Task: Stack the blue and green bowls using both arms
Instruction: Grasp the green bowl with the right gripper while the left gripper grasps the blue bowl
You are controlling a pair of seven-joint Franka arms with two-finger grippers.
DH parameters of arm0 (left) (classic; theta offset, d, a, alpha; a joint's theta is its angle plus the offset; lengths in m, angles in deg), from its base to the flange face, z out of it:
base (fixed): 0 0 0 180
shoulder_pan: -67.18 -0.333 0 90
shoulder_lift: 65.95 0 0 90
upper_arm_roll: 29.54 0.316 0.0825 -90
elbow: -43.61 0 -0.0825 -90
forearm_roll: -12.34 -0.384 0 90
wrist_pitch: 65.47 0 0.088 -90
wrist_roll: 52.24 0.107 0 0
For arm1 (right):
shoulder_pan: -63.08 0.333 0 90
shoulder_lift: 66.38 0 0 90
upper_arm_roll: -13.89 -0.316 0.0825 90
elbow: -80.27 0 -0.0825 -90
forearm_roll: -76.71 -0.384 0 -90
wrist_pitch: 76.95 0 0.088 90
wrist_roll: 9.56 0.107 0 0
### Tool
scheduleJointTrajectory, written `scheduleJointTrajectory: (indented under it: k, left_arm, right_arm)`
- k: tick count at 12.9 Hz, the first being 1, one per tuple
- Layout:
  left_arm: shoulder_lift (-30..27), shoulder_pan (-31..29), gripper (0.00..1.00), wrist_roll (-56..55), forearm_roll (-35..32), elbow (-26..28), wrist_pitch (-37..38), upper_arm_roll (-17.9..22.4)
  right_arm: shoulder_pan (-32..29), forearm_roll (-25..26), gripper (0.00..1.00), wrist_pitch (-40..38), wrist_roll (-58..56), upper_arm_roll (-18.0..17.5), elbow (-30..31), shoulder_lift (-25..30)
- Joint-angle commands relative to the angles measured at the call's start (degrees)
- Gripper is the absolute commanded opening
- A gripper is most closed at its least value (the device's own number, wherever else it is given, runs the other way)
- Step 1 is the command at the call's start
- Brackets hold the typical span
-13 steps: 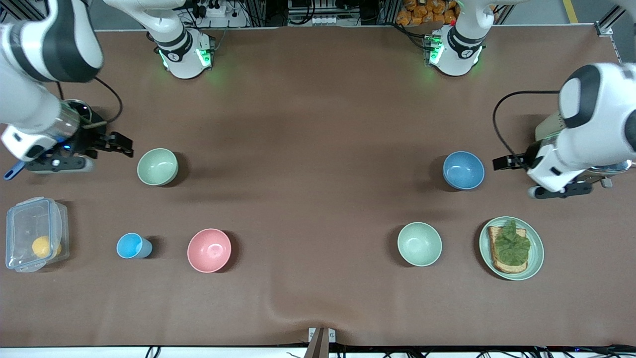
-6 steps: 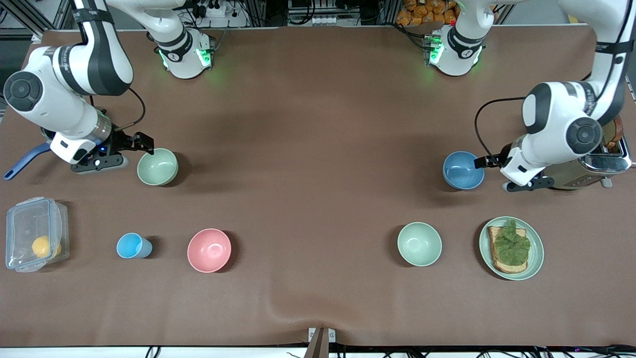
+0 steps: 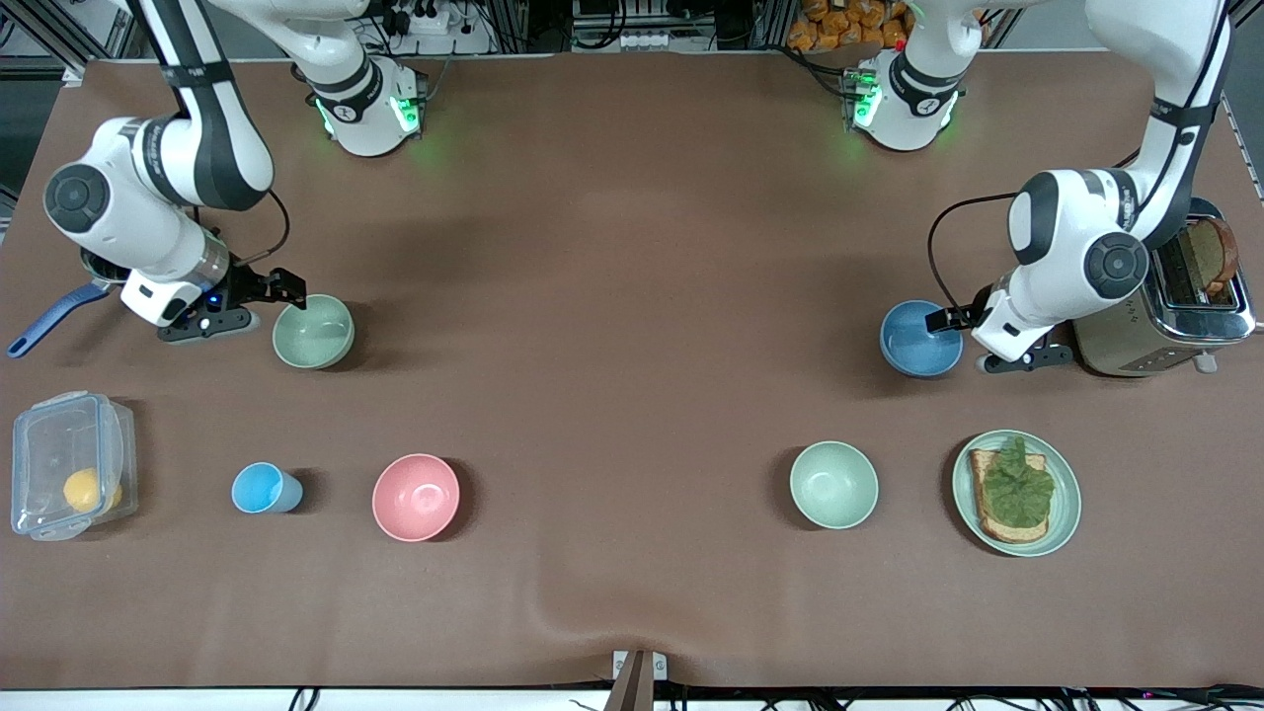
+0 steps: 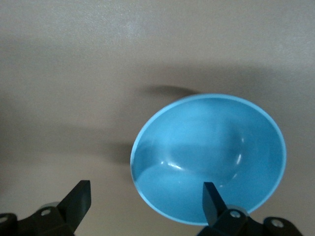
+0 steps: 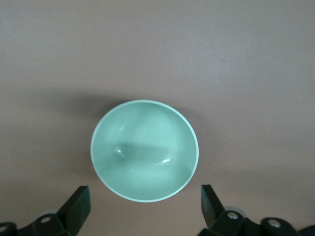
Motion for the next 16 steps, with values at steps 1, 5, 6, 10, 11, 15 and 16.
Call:
scheduleJointTrajectory:
  k: [1, 5, 6, 10, 11, 15, 16]
  left_arm:
    - [1.42, -0.24, 1.00, -0.95, -1.04, -0.10, -1.38, -0.23]
    - [2.57, -0.32, 0.85, -1.04, -0.96, -0.19, -2.35, -0.23]
    - [3.18, -0.32, 0.78, -0.96, -0.96, -0.37, -2.43, -0.23]
    - [4.41, -1.11, 0.72, -0.95, -0.96, -0.46, -3.84, -0.23]
    - [4.50, -1.11, 0.71, -0.95, -0.96, -0.46, -4.01, -0.23]
    - [4.68, -1.47, 0.45, -0.95, -0.96, -0.54, -4.19, -0.31]
    - [4.94, -1.47, 0.34, -0.95, -0.96, -0.63, -4.19, -0.31]
  right_arm:
    - [-2.13, -0.89, 0.95, 4.70, -4.58, -0.28, 1.45, -2.14]
    - [-5.82, -3.60, 0.92, 10.25, -10.23, -0.45, 2.43, -7.32]
    - [-5.91, -4.05, 0.89, 10.52, -10.23, -0.45, 2.43, -8.20]
    - [-5.74, -7.21, 0.61, 11.66, -10.32, -0.45, 2.43, -10.41]
    - [-5.74, -7.30, 0.57, 12.45, -10.32, -0.45, 2.43, -10.93]
    - [-5.91, -7.30, 0.21, 13.78, -10.58, -0.45, 2.34, -12.08]
    - [-5.91, -7.30, 0.07, 13.69, -10.49, -0.45, 2.34, -12.17]
